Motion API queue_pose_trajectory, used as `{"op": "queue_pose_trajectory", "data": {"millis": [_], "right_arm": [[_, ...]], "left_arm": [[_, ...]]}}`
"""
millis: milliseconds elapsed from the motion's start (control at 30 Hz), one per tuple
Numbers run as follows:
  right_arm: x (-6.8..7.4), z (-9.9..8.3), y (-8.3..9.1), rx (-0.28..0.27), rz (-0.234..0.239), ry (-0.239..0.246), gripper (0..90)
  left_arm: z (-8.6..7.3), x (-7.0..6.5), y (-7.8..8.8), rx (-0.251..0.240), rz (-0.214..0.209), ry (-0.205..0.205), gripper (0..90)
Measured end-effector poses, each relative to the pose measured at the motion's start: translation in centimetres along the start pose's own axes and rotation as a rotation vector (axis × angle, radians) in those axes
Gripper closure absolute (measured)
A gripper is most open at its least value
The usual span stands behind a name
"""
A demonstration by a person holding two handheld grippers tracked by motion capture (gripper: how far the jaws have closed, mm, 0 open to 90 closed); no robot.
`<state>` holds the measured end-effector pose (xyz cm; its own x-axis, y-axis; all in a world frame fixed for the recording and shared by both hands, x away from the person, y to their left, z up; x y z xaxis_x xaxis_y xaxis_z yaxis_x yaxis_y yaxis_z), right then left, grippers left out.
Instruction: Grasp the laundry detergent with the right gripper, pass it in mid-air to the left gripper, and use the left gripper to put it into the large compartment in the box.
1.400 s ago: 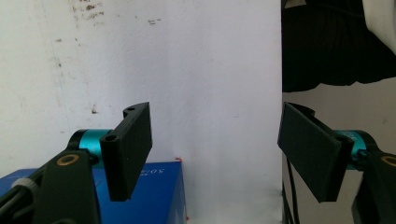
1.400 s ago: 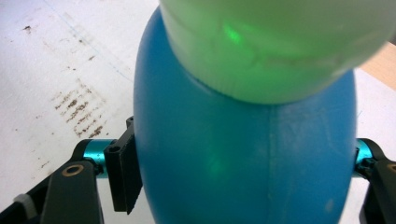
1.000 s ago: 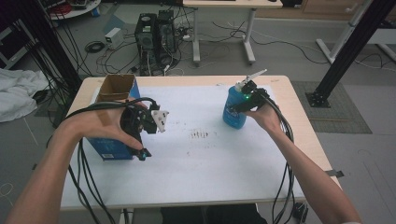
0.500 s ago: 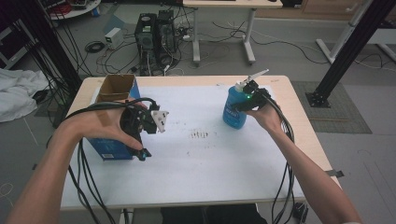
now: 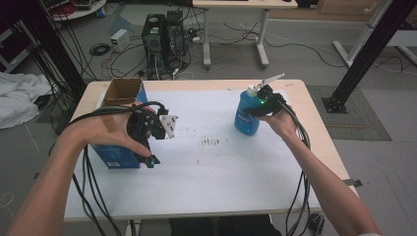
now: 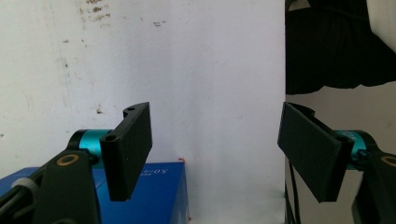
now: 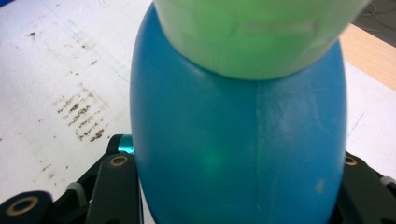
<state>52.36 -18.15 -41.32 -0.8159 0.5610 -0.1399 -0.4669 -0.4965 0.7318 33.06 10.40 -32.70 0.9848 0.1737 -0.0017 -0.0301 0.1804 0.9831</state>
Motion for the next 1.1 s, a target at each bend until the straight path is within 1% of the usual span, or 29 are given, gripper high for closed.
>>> {"op": "queue_pose_trajectory", "data": {"millis": [67, 100, 133, 167, 233, 300, 400, 433, 467, 533, 600, 667, 700, 733, 767, 800, 867, 900, 933, 967, 1033, 1100], "right_arm": [[0.0, 0.0, 0.0, -0.002, 0.002, 0.003, 46.4], [0.0, 0.0, 0.0, -0.005, 0.005, 0.011, 46.8], [0.0, 0.0, 0.1, -0.005, 0.007, 0.014, 46.9], [0.0, 0.0, 0.1, -0.007, 0.011, 0.021, 46.9], [0.2, 0.1, 0.2, -0.008, 0.019, 0.032, 47.0], [0.5, 0.4, 0.6, -0.021, 0.026, 0.048, 46.9], [1.4, 0.9, 1.3, -0.029, 0.069, 0.085, 47.0], [1.8, 1.2, 1.6, -0.034, 0.085, 0.107, 46.9], [2.1, 1.4, 1.8, -0.037, 0.093, 0.122, 46.9], [3.2, 2.0, 2.5, -0.045, 0.131, 0.172, 46.8], [4.4, 2.5, 3.0, -0.047, 0.169, 0.199, 46.8], [5.6, 3.0, 3.5, -0.065, 0.211, 0.231, 46.7], [5.6, 3.0, 3.5, -0.065, 0.211, 0.231, 46.7], [6.3, 3.2, 3.7, -0.076, 0.237, 0.254, 46.7], [7.5, 3.6, 4.1, -0.087, 0.276, 0.290, 46.6], [8.0, 3.7, 4.3, -0.092, 0.293, 0.317, 46.6], [9.1, 4.0, 4.5, -0.089, 0.329, 0.366, 46.5], [10.0, 4.2, 4.6, -0.081, 0.356, 0.403, 46.5], [10.3, 4.3, 4.6, -0.080, 0.364, 0.413, 46.5], [11.0, 4.4, 4.7, -0.079, 0.385, 0.444, 46.4], [11.9, 4.6, 4.7, -0.080, 0.414, 0.470, 46.5], [12.9, 4.9, 4.7, -0.086, 0.450, 0.510, 46.4]], "left_arm": [[0.0, 0.0, 0.0, 0.000, 0.000, 0.000, 26.4], [0.2, 0.1, 0.4, -0.007, 0.002, 0.015, 26.4], [0.2, 0.1, 0.4, -0.007, 0.002, 0.015, 26.4], [0.4, 0.2, 0.7, -0.018, 0.004, 0.030, 26.4], [0.7, 0.4, 1.1, -0.024, 0.014, 0.043, 26.4], [1.2, 0.6, 1.5, -0.038, 0.018, 0.056, 26.4], [2.0, 1.0, 2.4, -0.047, 0.019, 0.060, 26.4], [2.2, 1.1, 2.6, -0.054, 0.019, 0.058, 26.4], [2.7, 1.2, 3.0, -0.055, 0.015, 0.067, 26.4], [3.4, 1.4, 3.7, -0.065, 0.008, 0.072, 26.4], [4.2, 1.6, 4.4, -0.077, -0.003, 0.082, 26.4], [5.1, 1.8, 5.0, -0.098, -0.016, 0.088, 26.4], [5.1, 1.8, 5.0, -0.098, -0.016, 0.088, 26.4], [5.8, 2.0, 5.4, -0.117, -0.028, 0.093, 26.4], [6.1, 2.1, 5.6, -0.122, -0.033, 0.094, 26.4], [6.5, 2.2, 5.7, -0.130, -0.036, 0.101, 26.4], [7.2, 2.5, 5.7, -0.134, -0.043, 0.119, 26.4], [7.3, 2.6, 5.7, -0.134, -0.041, 0.122, 26.4], [7.6, 2.8, 5.5, -0.135, -0.039, 0.133, 26.4], [7.8, 3.1, 5.4, -0.133, -0.032, 0.140, 26.4], [8.2, 3.5, 5.0, -0.131, -0.023, 0.161, 26.4], [8.6, 3.8, 4.7, -0.118, -0.016, 0.170, 26.4]]}}
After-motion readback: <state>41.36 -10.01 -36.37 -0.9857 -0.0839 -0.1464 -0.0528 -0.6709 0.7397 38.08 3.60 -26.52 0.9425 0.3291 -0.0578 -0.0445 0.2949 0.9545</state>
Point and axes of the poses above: each handheld gripper's, and its own axes: y roughly backward along the jaws, z roughly out of its top, x roughly to its left, the point moved 9 cm from there along -y, roughly forward along the jaws, and after that the axes turned 12 degrees about y, right-handed, at the moved point
